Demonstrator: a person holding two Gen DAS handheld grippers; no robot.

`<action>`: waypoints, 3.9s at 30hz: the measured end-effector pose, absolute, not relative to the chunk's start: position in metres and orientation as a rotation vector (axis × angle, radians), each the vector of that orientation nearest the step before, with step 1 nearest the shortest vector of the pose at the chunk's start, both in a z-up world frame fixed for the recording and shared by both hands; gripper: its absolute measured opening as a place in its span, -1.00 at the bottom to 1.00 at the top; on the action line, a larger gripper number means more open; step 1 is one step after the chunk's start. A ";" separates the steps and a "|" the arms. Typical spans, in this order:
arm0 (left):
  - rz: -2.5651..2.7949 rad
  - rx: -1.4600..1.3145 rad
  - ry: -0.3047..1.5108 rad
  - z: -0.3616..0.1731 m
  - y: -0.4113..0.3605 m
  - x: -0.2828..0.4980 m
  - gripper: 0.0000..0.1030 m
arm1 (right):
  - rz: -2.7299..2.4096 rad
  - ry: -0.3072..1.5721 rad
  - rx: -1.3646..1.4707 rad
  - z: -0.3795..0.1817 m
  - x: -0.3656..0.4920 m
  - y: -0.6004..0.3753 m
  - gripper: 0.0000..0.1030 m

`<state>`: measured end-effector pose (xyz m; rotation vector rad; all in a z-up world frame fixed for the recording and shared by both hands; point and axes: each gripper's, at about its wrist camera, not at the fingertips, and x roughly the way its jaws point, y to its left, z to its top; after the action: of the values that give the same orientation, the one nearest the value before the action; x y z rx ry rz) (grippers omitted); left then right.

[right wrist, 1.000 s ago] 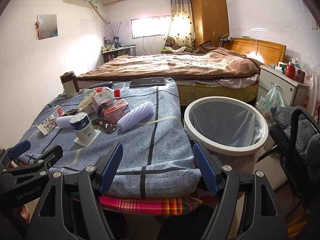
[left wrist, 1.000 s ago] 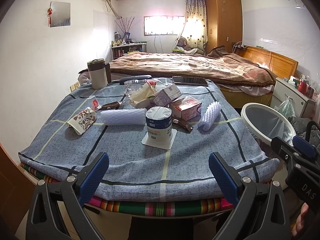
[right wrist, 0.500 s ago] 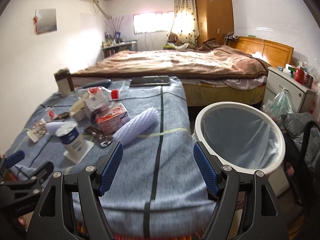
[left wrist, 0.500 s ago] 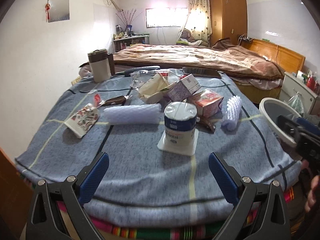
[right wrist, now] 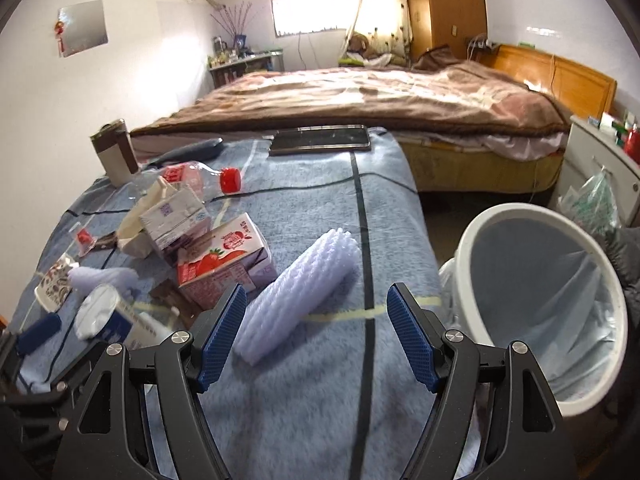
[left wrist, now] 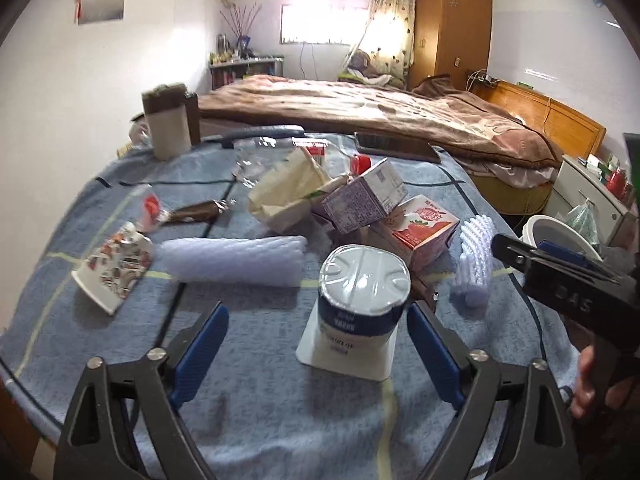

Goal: Collect trash
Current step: 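Grasp the white foam net with the right tool while the left tool grasps the yogurt tub, then carry both items over the wastebasket and open both tools to drop them, then move both tools back over the bed toward the remaining trash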

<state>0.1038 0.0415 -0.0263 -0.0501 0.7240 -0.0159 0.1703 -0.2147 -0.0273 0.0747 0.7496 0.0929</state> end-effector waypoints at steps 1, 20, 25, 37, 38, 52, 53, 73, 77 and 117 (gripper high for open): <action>-0.016 -0.049 0.725 -0.028 0.041 0.106 0.75 | 0.087 0.758 0.071 -0.028 0.173 -0.213 0.44; -0.082 -0.098 0.774 -0.039 0.040 0.125 -0.02 | 0.124 0.820 0.081 -0.037 0.189 -0.203 -0.33; -0.076 -0.095 0.755 -0.034 0.042 0.122 -0.02 | 0.132 0.789 0.067 -0.033 0.185 -0.202 -0.60; -0.084 -0.088 0.719 -0.021 0.040 0.110 -0.02 | 0.154 0.699 0.060 -0.017 0.165 -0.208 -0.69; -0.088 -0.084 0.717 -0.020 0.038 0.110 -0.02 | 0.156 0.691 0.061 -0.015 0.163 -0.209 -0.69; -0.203 -0.028 0.665 0.013 -0.016 0.105 -0.02 | 0.109 0.604 0.102 0.017 0.133 -0.260 -0.69; -0.220 -0.025 0.668 0.014 -0.023 0.107 -0.02 | 0.092 0.596 0.107 0.020 0.131 -0.269 -0.69; -0.517 0.028 0.741 0.014 -0.177 0.150 -0.02 | -0.123 0.667 0.156 -0.004 0.143 -0.381 -0.69; -0.534 0.050 0.778 0.004 -0.198 0.161 -0.02 | -0.136 0.699 0.143 -0.013 0.148 -0.391 -0.69; -0.406 -0.050 0.711 0.018 -0.096 0.143 0.42 | -0.045 0.656 0.161 0.002 0.144 -0.355 -0.29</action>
<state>0.1428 -0.0959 0.0183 -0.0504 0.7113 -0.4056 0.1440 -0.3553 0.0016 0.1607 0.6559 -0.0448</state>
